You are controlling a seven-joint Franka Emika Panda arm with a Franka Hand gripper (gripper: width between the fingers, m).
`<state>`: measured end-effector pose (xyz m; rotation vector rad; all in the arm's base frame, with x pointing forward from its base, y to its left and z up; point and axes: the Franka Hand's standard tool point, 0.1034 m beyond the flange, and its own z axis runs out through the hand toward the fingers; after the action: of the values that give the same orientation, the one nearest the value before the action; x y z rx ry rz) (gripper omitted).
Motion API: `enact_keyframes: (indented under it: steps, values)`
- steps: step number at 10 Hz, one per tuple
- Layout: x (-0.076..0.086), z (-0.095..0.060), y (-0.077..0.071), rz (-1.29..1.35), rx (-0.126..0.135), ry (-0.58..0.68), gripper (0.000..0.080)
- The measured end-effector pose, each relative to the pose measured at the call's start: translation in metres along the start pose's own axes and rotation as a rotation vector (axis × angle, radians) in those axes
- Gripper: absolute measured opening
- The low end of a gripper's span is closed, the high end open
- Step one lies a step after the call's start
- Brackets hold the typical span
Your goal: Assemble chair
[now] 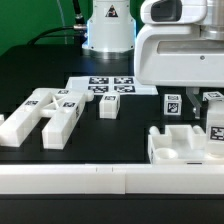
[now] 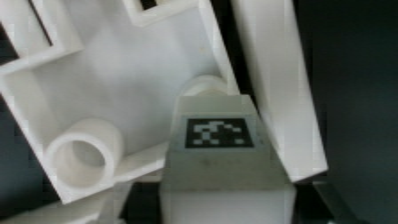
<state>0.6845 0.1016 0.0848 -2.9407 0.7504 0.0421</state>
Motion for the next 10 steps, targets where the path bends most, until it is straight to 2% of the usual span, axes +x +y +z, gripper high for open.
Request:
enact_keyframes:
  steps: [3, 10]
  values:
    - [0.001, 0.001, -0.001, 0.244, 0.033, 0.0, 0.0291]
    - [-0.006, 0.003, -0.012, 0.807, 0.054, -0.037, 0.0291]
